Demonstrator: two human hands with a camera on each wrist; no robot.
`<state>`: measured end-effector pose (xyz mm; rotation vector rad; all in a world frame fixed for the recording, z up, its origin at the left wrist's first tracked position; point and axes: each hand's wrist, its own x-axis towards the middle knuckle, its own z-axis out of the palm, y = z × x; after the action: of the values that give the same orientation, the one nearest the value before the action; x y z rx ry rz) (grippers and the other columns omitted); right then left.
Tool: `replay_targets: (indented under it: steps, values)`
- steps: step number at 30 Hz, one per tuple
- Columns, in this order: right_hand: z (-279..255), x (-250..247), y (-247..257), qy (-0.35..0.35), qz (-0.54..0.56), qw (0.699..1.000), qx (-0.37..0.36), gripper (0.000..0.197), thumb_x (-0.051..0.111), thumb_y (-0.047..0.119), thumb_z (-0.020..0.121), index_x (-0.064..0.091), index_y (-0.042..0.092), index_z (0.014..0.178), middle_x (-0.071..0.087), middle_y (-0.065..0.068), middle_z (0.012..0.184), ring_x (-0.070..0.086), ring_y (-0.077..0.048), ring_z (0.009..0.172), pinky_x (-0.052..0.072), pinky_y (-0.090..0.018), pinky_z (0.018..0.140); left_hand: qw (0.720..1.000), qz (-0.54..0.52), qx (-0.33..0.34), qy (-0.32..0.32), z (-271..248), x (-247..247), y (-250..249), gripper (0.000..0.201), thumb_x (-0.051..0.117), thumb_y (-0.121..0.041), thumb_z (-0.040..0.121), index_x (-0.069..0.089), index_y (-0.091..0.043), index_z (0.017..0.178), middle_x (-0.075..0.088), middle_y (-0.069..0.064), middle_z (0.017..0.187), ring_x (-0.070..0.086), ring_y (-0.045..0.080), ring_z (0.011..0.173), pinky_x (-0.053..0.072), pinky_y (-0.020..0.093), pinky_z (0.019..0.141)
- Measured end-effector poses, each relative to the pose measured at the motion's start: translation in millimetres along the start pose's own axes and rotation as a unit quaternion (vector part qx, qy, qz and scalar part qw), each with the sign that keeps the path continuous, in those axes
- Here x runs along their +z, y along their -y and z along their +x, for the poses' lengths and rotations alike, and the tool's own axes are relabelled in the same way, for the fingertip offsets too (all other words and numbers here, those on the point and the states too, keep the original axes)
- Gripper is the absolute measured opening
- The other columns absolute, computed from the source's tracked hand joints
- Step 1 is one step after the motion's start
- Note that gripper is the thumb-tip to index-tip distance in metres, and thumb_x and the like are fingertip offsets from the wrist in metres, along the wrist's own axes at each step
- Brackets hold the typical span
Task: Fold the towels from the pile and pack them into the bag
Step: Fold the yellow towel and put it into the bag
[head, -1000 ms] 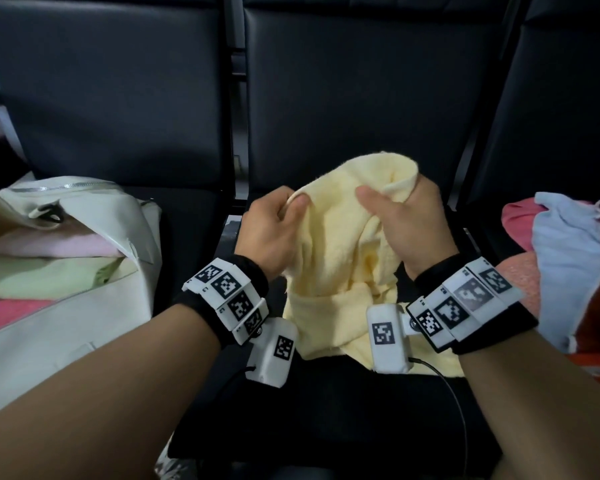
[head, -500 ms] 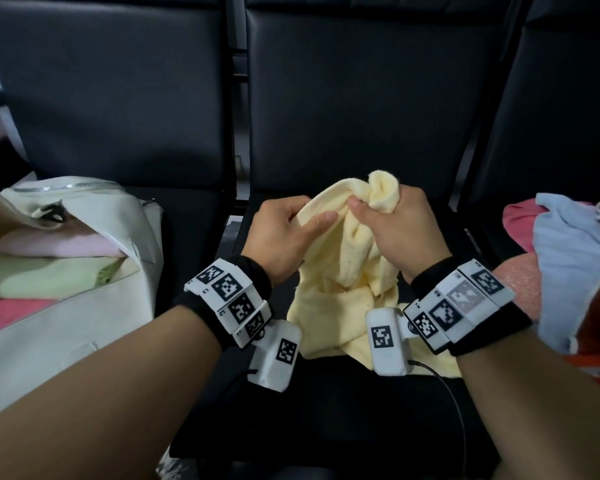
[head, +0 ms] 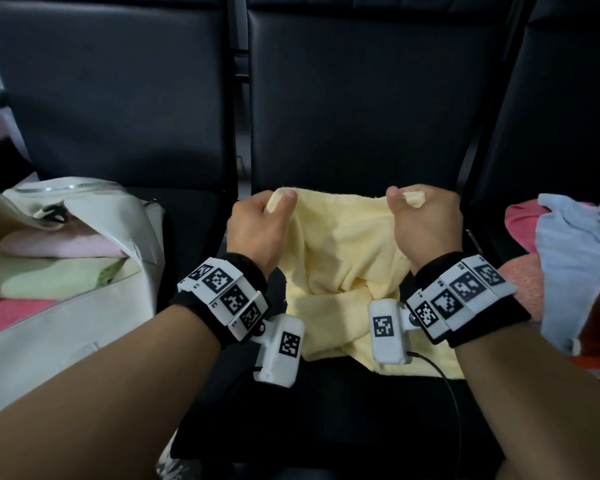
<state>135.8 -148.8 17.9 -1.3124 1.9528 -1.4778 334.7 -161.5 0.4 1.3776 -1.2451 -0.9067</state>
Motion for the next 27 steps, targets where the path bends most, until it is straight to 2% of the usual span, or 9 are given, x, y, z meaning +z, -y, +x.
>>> replay_targets:
  steps: [2, 4, 7, 11, 16, 18, 20, 23, 27]
  values:
    - [-1, 2, -1, 0.006, 0.005, 1.0, -0.004, 0.012, 0.07, 0.03, 0.093, 0.074, 0.02, 0.086, 0.071, 0.005, 0.082, 0.068, -0.014, 0.084, 0.054, -0.029, 0.075, 1.0, -0.011, 0.011, 0.016, 0, 2, 2, 0.055, 0.065, -0.051, 0.088, 0.066, 0.004, 0.088, 0.059, 0.009, 0.071, 0.061, 0.023, 0.068, 0.056, 0.04, 0.068]
    - [-2, 5, -1, 0.024, 0.014, 1.0, -0.001, 0.007, 0.077, 0.028, 0.087, 0.075, 0.022, 0.089, 0.072, 0.005, 0.086, 0.07, -0.012, 0.087, 0.058, -0.033, 0.08, 0.999, -0.009, 0.02, 0.042, -1, 4, 3, 0.044, 0.071, -0.042, 0.092, 0.069, 0.001, 0.083, 0.064, 0.005, 0.07, 0.063, 0.018, 0.066, 0.054, 0.036, 0.065]
    - [-7, 9, 0, 0.074, 0.034, 0.997, 0.0, 0.015, 0.083, 0.025, 0.081, 0.073, 0.026, 0.093, 0.074, 0.006, 0.089, 0.072, -0.009, 0.087, 0.061, -0.038, 0.082, 0.996, -0.007, 0.026, 0.084, -6, 8, 2, 0.025, 0.074, -0.036, 0.091, 0.076, -0.012, 0.085, 0.076, 0.002, 0.08, 0.074, 0.019, 0.077, 0.063, 0.038, 0.073]
    - [-17, 10, 6, 0.152, 0.03, 0.987, -0.03, 0.014, 0.075, 0.018, 0.09, 0.074, 0.026, 0.101, 0.076, 0.009, 0.092, 0.072, -0.004, 0.089, 0.061, -0.037, 0.086, 0.992, -0.055, 0.01, 0.117, -10, 11, 2, 0.012, 0.076, -0.022, 0.091, 0.077, -0.012, 0.098, 0.078, 0.006, 0.086, 0.076, 0.021, 0.082, 0.063, 0.039, 0.078]
    - [-24, 13, 10, 0.195, -0.042, 0.974, -0.109, 0.008, 0.064, 0.024, 0.098, 0.066, 0.023, 0.105, 0.074, 0.007, 0.076, 0.066, -0.004, 0.073, 0.053, -0.03, 0.072, 0.986, -0.099, -0.013, 0.136, -13, 11, -3, 0.024, 0.073, -0.007, 0.093, 0.068, -0.01, 0.115, 0.074, 0.003, 0.075, 0.073, 0.013, 0.073, 0.057, 0.023, 0.063]
    - [-25, 14, 10, 0.199, -0.056, 0.971, -0.121, 0.008, 0.063, 0.027, 0.098, 0.064, 0.022, 0.104, 0.072, 0.003, 0.071, 0.063, -0.006, 0.066, 0.05, -0.031, 0.067, 0.983, -0.115, -0.011, 0.14, -14, 10, -4, 0.025, 0.071, -0.005, 0.093, 0.065, -0.011, 0.116, 0.075, 0.008, 0.078, 0.073, 0.014, 0.075, 0.057, 0.023, 0.063]
    - [-26, 14, 10, 0.197, -0.062, 0.97, -0.131, 0.007, 0.065, 0.029, 0.096, 0.066, 0.023, 0.099, 0.073, 0.002, 0.072, 0.067, -0.009, 0.069, 0.055, -0.035, 0.07, 0.98, -0.127, -0.005, 0.15, -16, 10, -5, 0.02, 0.069, -0.001, 0.093, 0.065, -0.012, 0.11, 0.073, 0.012, 0.08, 0.073, 0.016, 0.076, 0.058, 0.025, 0.065]
    - [-26, 12, 10, 0.192, -0.041, 0.971, -0.139, 0.002, 0.073, 0.026, 0.091, 0.071, 0.026, 0.092, 0.074, 0.009, 0.08, 0.07, -0.004, 0.08, 0.059, -0.037, 0.081, 0.977, -0.138, -0.003, 0.162, -17, 10, -5, 0.018, 0.063, 0.008, 0.092, 0.067, -0.009, 0.1, 0.071, 0.004, 0.071, 0.071, 0.013, 0.071, 0.058, 0.026, 0.065]
    - [-25, 12, 10, 0.19, -0.033, 0.971, -0.145, 0.004, 0.074, 0.025, 0.089, 0.075, 0.028, 0.09, 0.073, 0.009, 0.085, 0.069, -0.006, 0.085, 0.059, -0.039, 0.082, 0.974, -0.143, 0.009, 0.176, -15, 9, -4, 0.032, 0.056, 0.02, 0.086, 0.069, -0.008, 0.097, 0.075, 0.015, 0.086, 0.074, 0.023, 0.08, 0.06, 0.03, 0.071]
